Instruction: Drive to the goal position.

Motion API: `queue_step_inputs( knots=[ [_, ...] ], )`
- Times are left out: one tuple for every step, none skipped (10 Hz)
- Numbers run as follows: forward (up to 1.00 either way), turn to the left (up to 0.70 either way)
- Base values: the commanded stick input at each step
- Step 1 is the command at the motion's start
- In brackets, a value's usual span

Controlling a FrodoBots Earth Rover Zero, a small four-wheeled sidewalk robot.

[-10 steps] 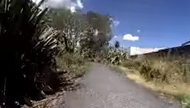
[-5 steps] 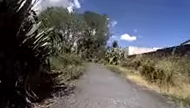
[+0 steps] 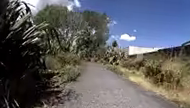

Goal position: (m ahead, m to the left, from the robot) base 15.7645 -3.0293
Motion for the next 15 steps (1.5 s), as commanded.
queue_step_inputs(
  knots=[
    [0.7,0.0],
    [0.7,0.0],
    [0.7,0.0],
    [0.7,0.0],
    [0.7,0.0],
    [0.7,0.0],
    [0.7,0.0],
    [0.7,0.0],
    [0.7,0.0],
    [0.7,0.0],
    [0.7,0.0],
    [0.7,0.0],
    [0.7,0.0],
    [0.7,0.0],
    [0.7,0.0]
  ],
)
